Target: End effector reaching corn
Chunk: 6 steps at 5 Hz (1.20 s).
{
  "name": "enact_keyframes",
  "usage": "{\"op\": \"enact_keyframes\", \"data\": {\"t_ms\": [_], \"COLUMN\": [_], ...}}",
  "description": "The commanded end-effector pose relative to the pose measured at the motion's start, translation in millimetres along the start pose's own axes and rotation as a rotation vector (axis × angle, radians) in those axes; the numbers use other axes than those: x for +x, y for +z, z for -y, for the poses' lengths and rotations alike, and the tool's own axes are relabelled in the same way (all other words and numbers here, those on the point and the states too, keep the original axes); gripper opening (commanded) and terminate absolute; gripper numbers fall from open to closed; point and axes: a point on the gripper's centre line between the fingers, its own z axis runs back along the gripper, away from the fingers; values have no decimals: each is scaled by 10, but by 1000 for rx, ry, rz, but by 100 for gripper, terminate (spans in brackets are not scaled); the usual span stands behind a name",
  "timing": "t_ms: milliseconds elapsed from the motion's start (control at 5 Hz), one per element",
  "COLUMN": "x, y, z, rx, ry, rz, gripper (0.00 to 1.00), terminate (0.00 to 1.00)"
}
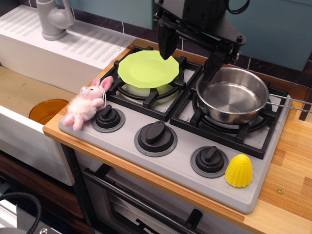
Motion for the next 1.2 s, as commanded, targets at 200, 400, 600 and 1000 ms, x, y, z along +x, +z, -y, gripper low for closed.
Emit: {"op": "enact_keyframes", "data": {"t_ms": [200, 400, 600, 1000], "x": [-313, -421, -423, -263], "y": [197, 349, 357, 1], "z": [506, 1030, 1427, 1441], "rx": [11, 51, 56, 16], "ry": [154, 238, 271, 211], "rz": [-62, -63, -50, 65], "gripper": [100, 100, 100, 100], "terminate": [0, 0, 0, 0]}}
